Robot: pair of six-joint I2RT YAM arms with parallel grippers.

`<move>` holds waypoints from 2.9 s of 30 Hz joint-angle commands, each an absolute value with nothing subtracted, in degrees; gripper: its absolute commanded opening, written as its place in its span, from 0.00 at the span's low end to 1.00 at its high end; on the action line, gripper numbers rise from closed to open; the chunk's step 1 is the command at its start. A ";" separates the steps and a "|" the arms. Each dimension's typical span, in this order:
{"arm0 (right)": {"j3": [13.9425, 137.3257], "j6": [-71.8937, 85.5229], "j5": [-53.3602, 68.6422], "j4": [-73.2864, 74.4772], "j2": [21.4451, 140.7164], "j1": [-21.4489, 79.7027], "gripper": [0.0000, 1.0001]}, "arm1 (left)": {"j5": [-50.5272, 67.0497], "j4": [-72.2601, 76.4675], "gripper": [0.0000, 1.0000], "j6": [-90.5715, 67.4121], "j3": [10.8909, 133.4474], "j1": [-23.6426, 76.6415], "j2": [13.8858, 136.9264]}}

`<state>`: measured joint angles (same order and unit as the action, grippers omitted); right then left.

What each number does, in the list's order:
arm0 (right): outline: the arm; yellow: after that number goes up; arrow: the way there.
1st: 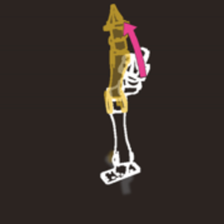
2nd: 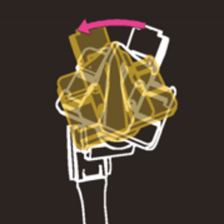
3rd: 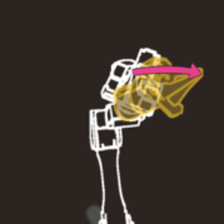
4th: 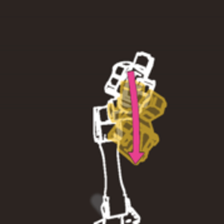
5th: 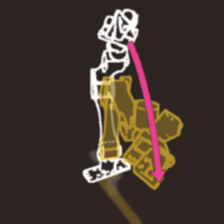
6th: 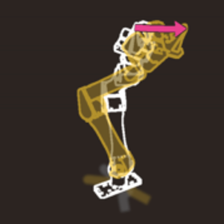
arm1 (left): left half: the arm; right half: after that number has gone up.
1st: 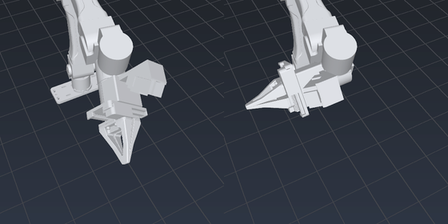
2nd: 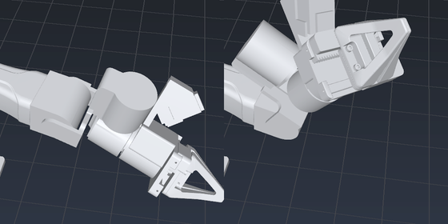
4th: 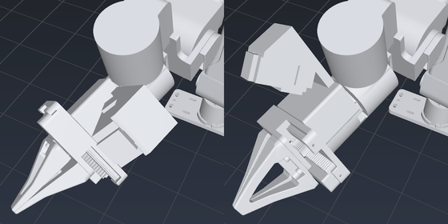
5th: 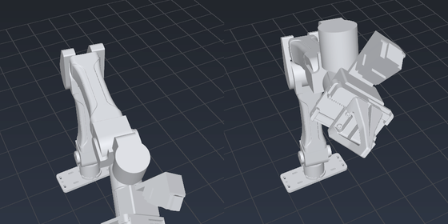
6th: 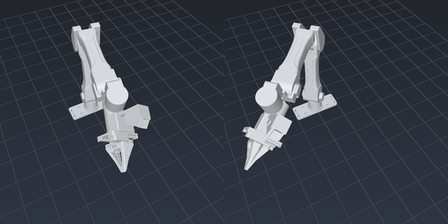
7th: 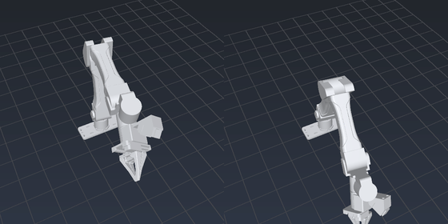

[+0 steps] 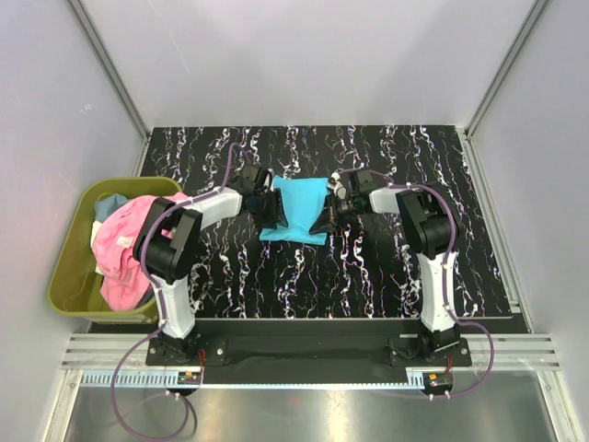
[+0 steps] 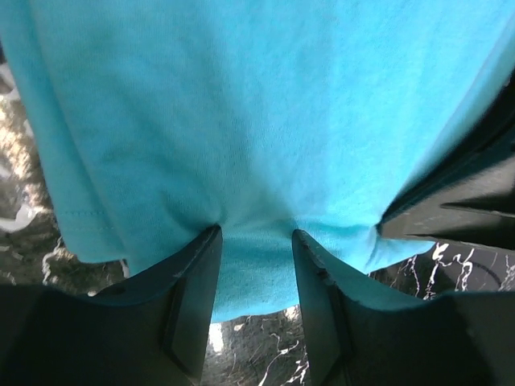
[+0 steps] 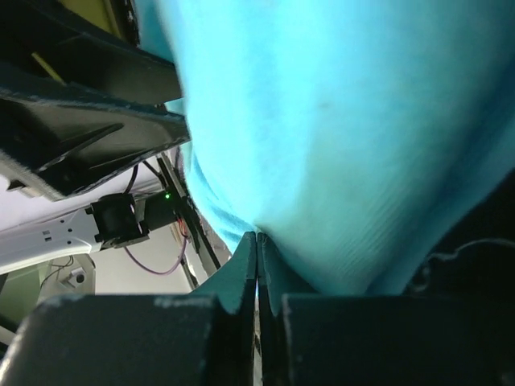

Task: Fold and stack the t-shirts
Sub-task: Fold the tshirt

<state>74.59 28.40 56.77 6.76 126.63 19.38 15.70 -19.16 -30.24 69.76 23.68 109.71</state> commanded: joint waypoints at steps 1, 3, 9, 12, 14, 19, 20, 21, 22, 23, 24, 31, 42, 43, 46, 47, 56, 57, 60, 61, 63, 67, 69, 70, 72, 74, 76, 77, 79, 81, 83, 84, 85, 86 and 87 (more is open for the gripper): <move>76.37 28.47 58.27 7.47 120.77 20.21 0.00 | 9.94 -24.34 0.48 -30.67 72.15 23.55 106.71; 78.74 28.74 58.89 8.61 120.50 21.18 0.00 | 9.23 -25.92 0.48 -30.50 73.91 23.55 105.91; 83.23 31.46 58.54 8.18 123.13 24.61 0.00 | 7.03 -28.56 0.49 -30.14 75.94 23.47 103.54; 84.02 32.43 57.49 7.12 124.88 25.57 0.00 | 7.56 -28.39 0.49 -31.29 75.32 23.47 102.83; 83.85 32.26 55.82 7.12 125.94 25.58 0.00 | 6.51 -29.18 0.49 -31.64 75.06 23.47 103.44; 82.53 31.12 55.72 6.50 131.04 25.49 0.00 | 2.82 -31.12 0.46 -31.64 73.31 23.47 107.40; 82.27 30.07 55.29 7.29 131.39 25.40 0.00 | 2.29 -30.85 0.46 -31.73 72.00 23.47 107.58; 82.18 29.45 55.02 7.90 131.83 25.40 0.00 | 1.76 -30.59 0.46 -31.73 71.72 23.47 107.84; 82.00 28.92 54.85 8.35 131.75 25.31 0.00 | 0.54 -30.76 0.46 -31.73 71.46 23.47 108.10; 81.74 28.39 54.76 8.52 131.40 25.40 0.00 | 0.18 -31.11 0.45 -31.64 71.54 23.47 108.37; 81.56 28.13 54.58 8.61 130.27 25.31 0.00 | -1.30 -32.51 0.45 -31.47 71.98 23.47 108.72; 79.46 29.62 55.28 7.65 121.12 23.38 0.06 | -6.59 -36.12 0.45 -30.06 75.05 23.47 104.68; 81.82 28.91 39.92 14.40 117.77 15.56 0.50 | 8.58 -27.79 0.46 -30.23 73.40 24.17 99.76; 82.44 29.70 36.42 15.55 117.69 15.47 0.58 | 10.61 -26.03 0.47 -30.58 71.13 24.26 99.32; 79.99 33.47 31.22 12.94 116.11 15.21 0.65 | 16.78 -20.23 0.47 -32.60 68.22 24.70 98.70; 79.11 34.88 30.24 11.88 115.06 15.12 0.70 | 17.74 -17.43 0.47 -32.87 67.51 25.31 98.53; 75.59 44.20 28.39 1.94 116.53 15.12 0.82 | 24.17 -5.81 0.47 -35.86 63.11 27.59 101.16; 75.59 44.91 28.65 1.15 117.06 15.12 0.81 | 24.17 -5.19 0.47 -36.21 62.76 27.77 101.51; 75.67 47.19 27.87 -1.21 118.47 15.20 0.80 | 24.00 -3.69 0.47 -36.39 61.79 28.56 102.74; 75.67 47.46 27.51 -1.49 118.74 15.21 0.80 | 23.73 -3.78 0.47 -36.21 61.87 28.83 103.01; 76.90 47.64 27.25 -0.54 119.97 15.21 0.79 | 22.77 -4.04 0.47 -35.60 61.79 29.70 103.62; 79.27 46.76 26.19 -0.26 122.60 15.73 0.78 | 20.83 -5.18 0.47 -34.37 62.22 30.67 103.97; 81.02 45.62 26.10 -0.26 123.83 15.99 0.77 | 19.96 -5.45 0.47 -33.84 62.40 31.11 104.24; 81.73 44.14 26.63 -0.35 125.14 16.08 0.76 | 19.60 -5.88 0.47 -33.75 62.49 31.29 104.33; 83.31 42.55 27.77 -0.44 126.29 16.00 0.75 | 18.38 -6.50 0.47 -33.31 62.66 31.81 104.59; 83.76 42.10 28.74 -1.31 127.70 16.00 0.71 | 17.76 -7.64 0.47 -33.05 62.75 32.17 105.12; 83.67 42.36 29.87 -3.94 128.49 15.82 0.67 | 17.05 -8.52 0.47 -32.70 62.93 32.34 105.47; 83.50 42.36 30.06 -4.83 128.58 15.65 0.63 | 16.62 -8.79 0.47 -32.61 62.93 32.52 105.56; 83.06 42.71 30.41 -7.46 128.85 15.64 0.61 | 15.91 -9.40 0.47 -32.43 62.84 32.61 105.56; 82.88 42.63 30.15 -9.04 129.20 15.29 0.54 | 14.60 -10.28 0.46 -31.73 63.02 32.96 105.56; 82.79 42.63 30.50 -10.36 129.46 15.03 0.51 | 13.63 -10.99 0.46 -31.47 62.84 33.40 105.29; 82.97 42.71 31.54 -12.20 129.72 15.03 0.46 | 13.45 -10.99 0.46 -31.38 62.67 33.49 105.21; 83.14 42.71 32.07 -13.00 130.34 14.94 0.43 | 13.36 -10.99 0.46 -31.46 62.67 33.57 105.29; 83.32 42.89 32.69 -13.79 130.69 14.85 0.42 | 13.36 -10.99 0.46 -31.46 62.67 33.84 105.47; 83.58 43.33 33.48 -15.10 131.04 14.77 0.36 | 13.36 -11.16 0.46 -31.46 62.93 33.84 105.56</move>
<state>82.48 43.77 31.62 -9.56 129.80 15.22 16.12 -7.99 -32.99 62.26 33.21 104.64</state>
